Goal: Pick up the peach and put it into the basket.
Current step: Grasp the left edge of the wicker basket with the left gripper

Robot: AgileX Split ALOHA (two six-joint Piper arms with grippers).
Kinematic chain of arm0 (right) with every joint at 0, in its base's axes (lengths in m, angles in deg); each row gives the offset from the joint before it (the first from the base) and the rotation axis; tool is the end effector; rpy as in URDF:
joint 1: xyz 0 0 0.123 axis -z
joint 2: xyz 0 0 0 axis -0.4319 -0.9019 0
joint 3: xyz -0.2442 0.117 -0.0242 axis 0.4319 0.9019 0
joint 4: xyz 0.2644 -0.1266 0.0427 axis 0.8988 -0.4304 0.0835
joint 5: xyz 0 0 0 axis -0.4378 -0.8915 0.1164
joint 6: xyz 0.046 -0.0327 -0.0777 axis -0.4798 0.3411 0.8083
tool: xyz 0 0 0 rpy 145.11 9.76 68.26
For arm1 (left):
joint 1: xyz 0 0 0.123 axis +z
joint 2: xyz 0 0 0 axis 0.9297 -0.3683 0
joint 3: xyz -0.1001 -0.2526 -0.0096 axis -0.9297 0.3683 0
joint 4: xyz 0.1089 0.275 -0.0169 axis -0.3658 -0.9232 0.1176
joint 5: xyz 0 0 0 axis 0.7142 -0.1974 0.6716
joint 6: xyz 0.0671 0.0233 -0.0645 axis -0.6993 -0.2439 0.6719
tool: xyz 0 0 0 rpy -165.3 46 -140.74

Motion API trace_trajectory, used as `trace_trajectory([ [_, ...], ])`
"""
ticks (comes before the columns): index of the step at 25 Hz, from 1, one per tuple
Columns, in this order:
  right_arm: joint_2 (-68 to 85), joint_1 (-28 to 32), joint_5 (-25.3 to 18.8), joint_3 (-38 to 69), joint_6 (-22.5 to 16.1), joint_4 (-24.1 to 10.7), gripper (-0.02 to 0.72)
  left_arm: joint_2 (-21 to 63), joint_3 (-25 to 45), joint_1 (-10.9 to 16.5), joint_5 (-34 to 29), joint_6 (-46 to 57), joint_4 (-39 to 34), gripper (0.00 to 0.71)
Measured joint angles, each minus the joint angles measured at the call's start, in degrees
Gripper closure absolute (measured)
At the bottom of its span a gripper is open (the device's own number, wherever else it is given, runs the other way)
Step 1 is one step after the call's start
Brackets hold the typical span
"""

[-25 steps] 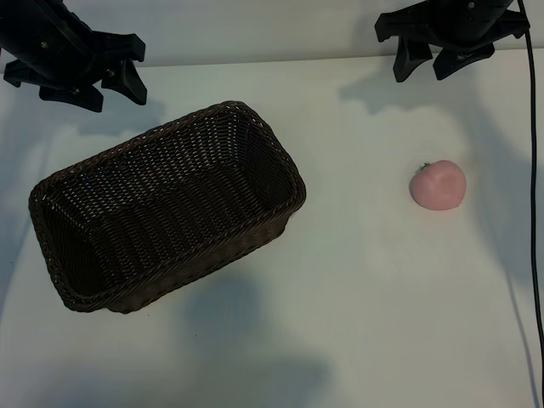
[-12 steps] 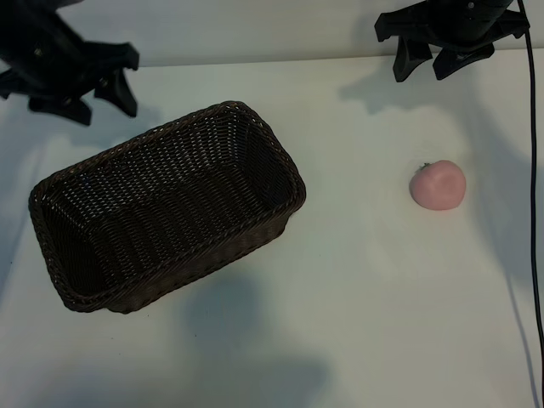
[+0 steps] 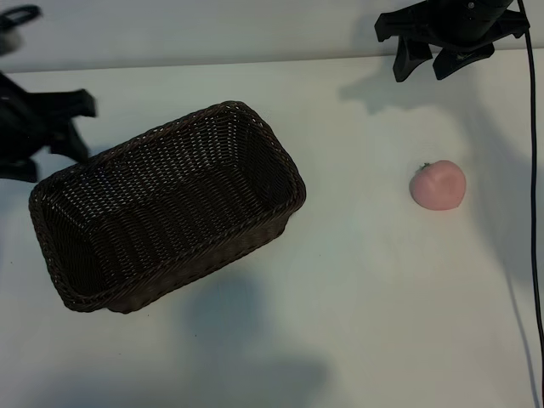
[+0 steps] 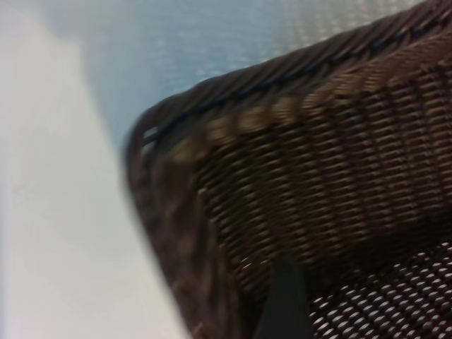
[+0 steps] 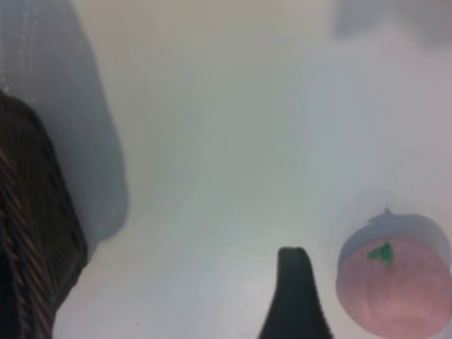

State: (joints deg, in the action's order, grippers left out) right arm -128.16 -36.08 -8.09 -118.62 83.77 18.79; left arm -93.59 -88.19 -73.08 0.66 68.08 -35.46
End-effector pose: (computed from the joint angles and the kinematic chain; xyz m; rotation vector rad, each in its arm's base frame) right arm 0.4626 0.1046 0.2549 -0.1656 2.8289 0.3375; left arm 0.3352 -0.0372 0.2621 -0.3600 2.7413 -0.2603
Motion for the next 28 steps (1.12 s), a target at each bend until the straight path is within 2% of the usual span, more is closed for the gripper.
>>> trace_trajectory([
  [4, 0.00, 0.00, 0.00, 0.00, 0.00, 0.00, 0.189, 5.22, 0.62, 0.00, -3.92, 6.58, -7.49, 0.142],
  [8, 0.00, 0.00, 0.00, 0.00, 0.00, 0.00, 0.189, 6.02, 5.38, 0.00, -4.10, 8.59, -8.38, 0.144],
  [18, 0.00, 0.00, 0.00, 0.00, 0.21, 0.00, 0.189, 5.66, 18.25, 0.00, 6.44, 13.40, -7.91, 0.144],
  [28, 0.00, 0.00, -0.17, 0.00, 0.21, 0.00, 0.189, -0.33, 20.61, 0.00, 12.55, 14.86, -7.09, 0.144],
])
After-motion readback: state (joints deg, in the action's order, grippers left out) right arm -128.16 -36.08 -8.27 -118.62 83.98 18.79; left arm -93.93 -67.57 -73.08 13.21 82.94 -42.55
